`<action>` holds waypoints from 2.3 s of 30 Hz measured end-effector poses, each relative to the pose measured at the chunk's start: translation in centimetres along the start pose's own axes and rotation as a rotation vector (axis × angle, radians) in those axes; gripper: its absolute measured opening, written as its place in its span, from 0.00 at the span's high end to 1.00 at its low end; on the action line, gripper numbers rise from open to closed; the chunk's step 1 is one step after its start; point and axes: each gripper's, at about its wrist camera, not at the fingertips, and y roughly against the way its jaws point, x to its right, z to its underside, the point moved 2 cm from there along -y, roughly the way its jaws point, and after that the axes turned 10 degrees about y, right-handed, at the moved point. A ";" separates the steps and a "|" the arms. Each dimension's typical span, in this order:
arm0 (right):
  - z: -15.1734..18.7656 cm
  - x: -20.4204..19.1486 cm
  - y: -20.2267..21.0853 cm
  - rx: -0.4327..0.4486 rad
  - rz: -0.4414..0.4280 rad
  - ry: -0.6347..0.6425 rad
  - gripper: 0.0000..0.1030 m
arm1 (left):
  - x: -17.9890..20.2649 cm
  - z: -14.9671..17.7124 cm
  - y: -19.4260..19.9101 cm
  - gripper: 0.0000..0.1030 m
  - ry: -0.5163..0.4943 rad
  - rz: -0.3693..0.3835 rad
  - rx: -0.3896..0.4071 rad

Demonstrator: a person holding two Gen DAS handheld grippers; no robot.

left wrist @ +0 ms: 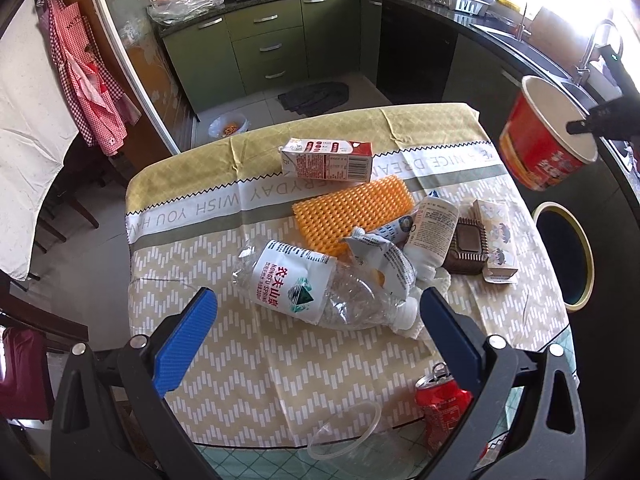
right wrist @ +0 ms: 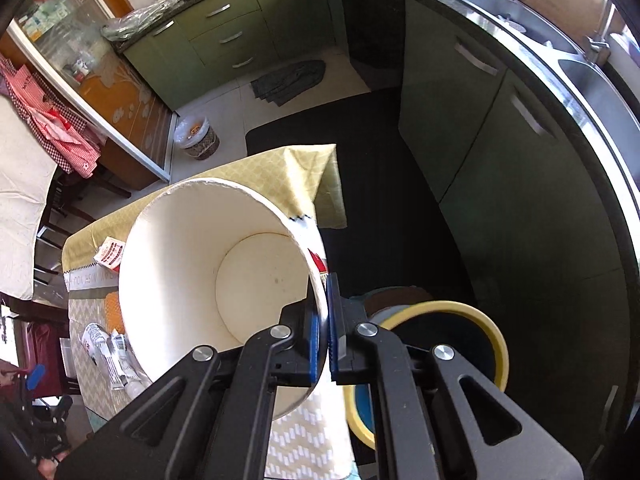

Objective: Collect trash
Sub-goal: 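Carry the noodle cup to the bin with right gripper while left reaches for carton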

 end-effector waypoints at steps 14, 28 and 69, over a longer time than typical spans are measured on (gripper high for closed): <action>14.3 15.3 -3.2 -0.087 -0.021 -0.192 0.95 | -0.3 -7.0 -9.3 0.06 0.458 0.035 -0.282; 17.9 17.5 -12.3 -0.171 -0.062 -0.156 0.95 | -2.3 -9.3 -17.3 0.06 0.941 0.041 -0.390; 17.4 13.5 -15.0 -0.204 -0.052 -0.062 0.84 | -3.6 -10.8 -23.7 0.28 1.180 0.330 -0.314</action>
